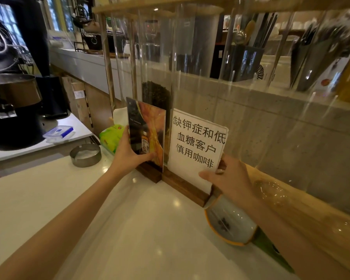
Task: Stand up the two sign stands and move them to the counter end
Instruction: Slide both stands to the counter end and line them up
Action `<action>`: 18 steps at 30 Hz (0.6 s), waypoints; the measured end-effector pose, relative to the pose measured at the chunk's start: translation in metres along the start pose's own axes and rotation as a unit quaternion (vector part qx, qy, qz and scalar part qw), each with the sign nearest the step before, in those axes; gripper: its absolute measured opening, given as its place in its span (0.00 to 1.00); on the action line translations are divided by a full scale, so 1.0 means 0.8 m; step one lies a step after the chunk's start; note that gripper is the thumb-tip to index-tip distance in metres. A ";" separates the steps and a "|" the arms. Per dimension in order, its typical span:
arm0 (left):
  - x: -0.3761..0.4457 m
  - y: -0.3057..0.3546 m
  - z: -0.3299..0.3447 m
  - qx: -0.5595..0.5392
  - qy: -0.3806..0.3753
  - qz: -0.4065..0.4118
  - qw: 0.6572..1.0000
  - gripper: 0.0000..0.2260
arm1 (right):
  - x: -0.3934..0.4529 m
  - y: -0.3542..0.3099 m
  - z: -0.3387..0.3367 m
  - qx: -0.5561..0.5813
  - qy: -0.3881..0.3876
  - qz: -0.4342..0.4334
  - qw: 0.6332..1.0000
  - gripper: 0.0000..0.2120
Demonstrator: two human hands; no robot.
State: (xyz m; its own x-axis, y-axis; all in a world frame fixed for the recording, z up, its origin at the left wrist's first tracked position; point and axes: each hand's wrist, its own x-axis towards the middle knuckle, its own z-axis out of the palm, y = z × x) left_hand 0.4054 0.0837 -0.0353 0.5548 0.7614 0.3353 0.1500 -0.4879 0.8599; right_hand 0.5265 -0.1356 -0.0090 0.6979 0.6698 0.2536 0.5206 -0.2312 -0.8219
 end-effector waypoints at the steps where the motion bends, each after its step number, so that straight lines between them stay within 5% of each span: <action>1: -0.004 0.004 0.002 -0.001 -0.004 0.008 1.000 0.45 | 0.001 -0.006 -0.005 0.018 -0.008 0.001 1.000 0.22; 5: -0.015 0.016 0.003 0.001 -0.008 0.009 1.000 0.43 | 0.016 -0.042 -0.027 0.091 -0.013 -0.042 0.995 0.20; 14: -0.031 0.047 -0.017 -0.016 -0.022 -0.009 1.000 0.26 | 0.092 -0.141 -0.038 -0.145 -0.095 -0.240 0.955 0.17; 18: -0.042 0.028 -0.021 0.122 -0.001 -0.023 0.992 0.14 | 0.118 -0.161 -0.006 -0.208 -0.132 -0.242 0.939 0.19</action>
State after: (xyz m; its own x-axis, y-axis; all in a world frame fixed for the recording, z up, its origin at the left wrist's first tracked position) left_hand 0.3766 0.0544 -0.0210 0.5450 0.7844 0.2961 0.3684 -0.5413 0.7559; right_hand 0.5278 -0.0458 0.1231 0.2126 0.9062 0.3655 0.9302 -0.0732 -0.3596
